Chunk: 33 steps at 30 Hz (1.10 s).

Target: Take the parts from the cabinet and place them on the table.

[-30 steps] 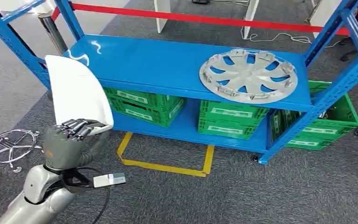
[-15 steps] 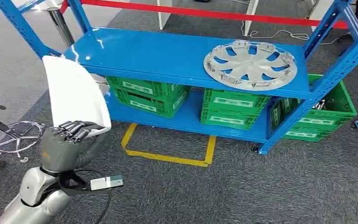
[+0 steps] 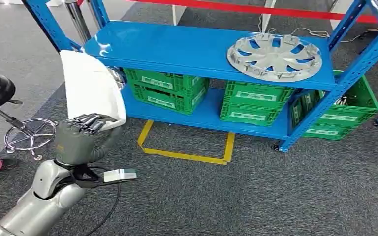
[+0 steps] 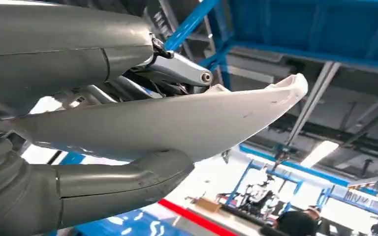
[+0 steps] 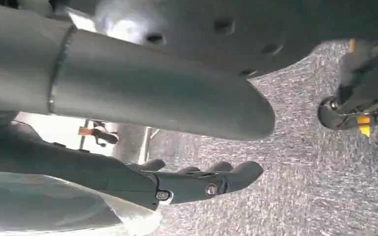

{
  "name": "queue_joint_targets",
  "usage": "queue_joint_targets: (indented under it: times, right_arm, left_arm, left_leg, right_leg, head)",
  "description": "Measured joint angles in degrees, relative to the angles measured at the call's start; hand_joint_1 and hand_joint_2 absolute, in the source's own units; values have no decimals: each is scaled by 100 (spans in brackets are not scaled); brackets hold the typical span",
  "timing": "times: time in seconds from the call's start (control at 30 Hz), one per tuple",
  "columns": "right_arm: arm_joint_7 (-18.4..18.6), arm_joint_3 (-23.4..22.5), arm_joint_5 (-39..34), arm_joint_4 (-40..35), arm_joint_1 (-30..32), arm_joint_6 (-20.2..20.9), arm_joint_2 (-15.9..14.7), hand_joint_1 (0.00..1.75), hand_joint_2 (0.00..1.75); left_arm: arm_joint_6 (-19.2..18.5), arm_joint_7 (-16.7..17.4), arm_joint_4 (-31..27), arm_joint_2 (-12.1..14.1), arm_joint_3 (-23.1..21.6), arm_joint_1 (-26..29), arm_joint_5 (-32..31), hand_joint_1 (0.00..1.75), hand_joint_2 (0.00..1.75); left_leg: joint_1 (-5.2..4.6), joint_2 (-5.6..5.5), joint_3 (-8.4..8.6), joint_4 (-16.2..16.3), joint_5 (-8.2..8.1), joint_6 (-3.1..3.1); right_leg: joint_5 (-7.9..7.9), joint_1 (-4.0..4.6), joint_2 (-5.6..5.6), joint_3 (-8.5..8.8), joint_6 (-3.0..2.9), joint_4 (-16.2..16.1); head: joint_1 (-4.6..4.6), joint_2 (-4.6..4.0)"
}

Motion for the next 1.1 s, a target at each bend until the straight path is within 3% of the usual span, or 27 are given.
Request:
queue_joint_targets:
  times: [0.03, 0.1, 0.13, 0.17, 0.23, 0.27, 0.3, 0.33, 0.4, 0.43, 0.47, 0.5, 0.6, 0.63, 0.67, 0.7, 0.73, 0.77, 0.8, 0.83, 0.87, 0.9, 0.93, 1.0, 1.03, 1.1]
  right_arm:
    - [13, -15, 0, 0, -3, 15, 0, 0, 0]
    - [121, -28, 0, 0, 0, 13, 2, 0, 0]
    - [199, -35, 0, 4, 3, 13, 7, 0, 0]
    - [278, -52, 2, 2, 3, 6, 2, 0, 0]
    - [356, -70, 0, 2, 3, -2, 0, 0, 0]
    - [361, -74, -2, 2, 2, -2, 0, 0, 0]
    - [361, -81, -2, 2, 5, -2, 0, 0, 0]
    - [361, -90, -2, 2, 6, -2, 0, 0, 0]
    - [324, -118, -2, 2, 5, 0, 2, 0, 0]
    - [304, -122, -2, 2, 5, 0, 0, 0, 0]
    - [284, -127, -2, 2, 4, -2, 0, 0, 0]
    - [271, -131, 0, 2, -1, -2, 4, 0, 0]
    - [223, -157, 0, 2, 3, -31, 7, 0, 0]
    - [218, -162, 0, 2, 12, -42, 7, 0, 0]
    - [223, -164, 2, 2, 14, -48, 7, 0, 0]
    - [223, -164, 2, 2, 23, -48, 7, 0, 0]
    - [221, -166, 2, 2, 37, -52, 7, 0, 0]
    - [214, -166, 4, 2, 38, -59, 7, 0, 0]
    - [205, -166, 9, 2, 36, -72, 7, 0, 0]
    - [203, -166, 11, 2, 37, -94, 7, 0, 0]
    - [192, -168, 18, 2, 37, -116, 7, 0, 0]
    - [188, -168, 33, 2, 35, -146, 11, 0, 0]
    - [186, -168, 46, 2, 34, -164, 15, 0, 0]
    - [170, -168, 70, -4, 12, -186, 28, 0, 0]
    - [166, -168, 77, -4, 10, -195, 33, 0, 0]
    - [155, -168, 79, -4, 15, -197, 48, 0, 0]
  left_arm:
    - [0, 2, 22, -2, -20, -44, 2, 175, 175]
    - [0, 2, 72, 2, -50, -73, 13, 175, 175]
    - [0, 2, 90, 9, -74, -84, 22, 175, 175]
    - [-2, 4, 120, 9, -89, -106, 39, 175, 175]
    - [-2, 9, 170, 13, -125, -161, 61, 175, 175]
    - [-2, 22, 201, 11, -153, -193, 68, 175, 175]
    - [-2, 31, 227, 11, -175, -216, 79, 175, 175]
    - [-2, 39, 256, 11, -192, -235, 79, 175, 175]
    - [-2, 46, 295, 11, -234, -271, 112, 175, 175]
    - [-2, 46, 308, 11, -249, -297, 114, 175, 175]
    - [-2, 46, 319, 11, -267, -335, 118, 175, 175]
    - [0, 46, 321, 9, -278, -352, 120, 175, 175]
    - [0, 29, 367, 9, -304, -391, 166, 175, 175]
    - [0, 13, 387, 4, -313, -403, 175, 175, 175]
    - [-2, -6, 402, -11, -321, -421, 179, 175, 175]
    - [-2, -26, 413, -11, -326, -427, 179, 175, 175]
    - [-2, -35, 424, -18, -326, -428, 181, 175, 175]
    - [-2, -42, 439, -30, -328, -428, 181, 175, 175]
    - [-2, -46, 457, -33, -330, -428, 188, 175, 175]
    - [-2, -50, 476, -35, -334, -428, 197, 175, 175]
    - [-2, -61, 492, -35, -334, -428, 197, 175, 175]
    - [0, -68, 511, -35, -339, -428, 199, 175, 175]
    - [0, -79, 522, -33, -341, -428, 210, 175, 175]
    - [2, -96, 527, -31, -332, -435, 216, 175, 175]
    - [4, -107, 527, -28, -328, -433, 223, 175, 175]
    - [4, -125, 535, -28, -326, -449, 230, 175, 175]
  left_leg:
    - [12, 13, -27, -14, 84, -7]
    - [21, 4, -39, -79, 230, -61]
    - [21, -10, -82, -49, 82, -104]
    - [31, -4, -127, 114, -256, -150]
    - [95, -3, -262, 925, -1005, -224]
    - [117, -1, -327, 1415, -1225, -256]
    - [135, -1, -336, 1724, -1210, -280]
    - [151, -1, -263, 1818, -1037, -295]
    - [166, 0, 161, 1382, -624, -291]
    - [166, 0, 524, 897, -569, -276]
    - [159, -1, 878, 348, -820, -244]
    - [142, -5, 1061, 23, -918, -207]
    - [78, -3, 970, -24, -804, -69]
    - [129, 32, 868, -91, -701, -10]
    - [130, 39, 794, -91, -624, 37]
    - [133, 40, 690, -92, -544, 79]
    - [133, 39, 574, -92, -452, 86]
    - [133, 37, 456, -90, -360, 80]
    - [133, 37, 337, -83, -267, 66]
    - [136, 37, 226, -81, -183, 51]
    - [141, 39, 119, -76, -100, 31]
    - [149, 40, 12, -73, -19, 7]
    - [157, 38, -77, -73, 66, -20]
    - [140, 26, -159, -34, 212, -88]
    - [148, 29, -155, -65, 302, -110]
    - [183, 22, -143, -152, 466, -179]
  right_leg:
    - [-17, 25, 0, -89, 63, -35]
    - [112, 16, -17, -168, 59, -58]
    - [207, -35, -66, -217, 23, -72]
    - [265, -36, -70, -291, -23, -65]
    - [407, -36, -97, -413, -36, -27]
    - [487, -37, -105, -533, -30, 11]
    - [550, -40, -114, -653, -22, 53]
    - [604, -43, -121, -791, -8, 109]
    - [678, -53, -130, -1032, 32, 230]
    - [712, -56, -130, -1125, 58, 294]
    - [742, -43, -129, -1196, 90, 345]
    - [772, -35, -128, -1223, 119, 380]
    - [982, -85, -134, -1299, 210, 335]
    - [922, -86, -106, -1353, 253, 353]
    - [666, -89, -60, -1440, 290, 465]
    - [292, -108, -38, -1544, 321, 734]
    - [-93, -134, -36, -1683, 348, 1150]
    - [-338, -153, -35, -1746, 371, 1583]
    - [-361, -167, -35, -1770, 386, 1931]
    - [-181, -179, -36, -1723, 400, 2099]
    - [103, -194, -35, -1588, 411, 2072]
    - [389, -207, -35, -1341, 413, 1857]
    - [503, -215, -32, -974, 414, 1435]
    - [21, -201, 37, -17, 398, 67]
    - [-65, -193, 46, 17, 342, -32]
    - [33, -148, 51, -113, 307, 29]
  head:
    - [2, 0]
    - [4, 0]
    - [15, 0]
    - [-9, 0]
    - [-11, 0]
    - [-17, 0]
    - [-15, 0]
    - [-17, 0]
    - [-17, 0]
    - [-20, 0]
    - [-19, 0]
    - [-6, 0]
    - [-11, 0]
    - [-24, 0]
    - [-24, 0]
    - [15, 0]
    - [11, 0]
    - [15, 0]
    - [14, 0]
    - [11, 0]
    - [13, 0]
    - [9, 0]
    - [11, 0]
    - [16, 0]
    - [-7, 0]
    - [29, 2]
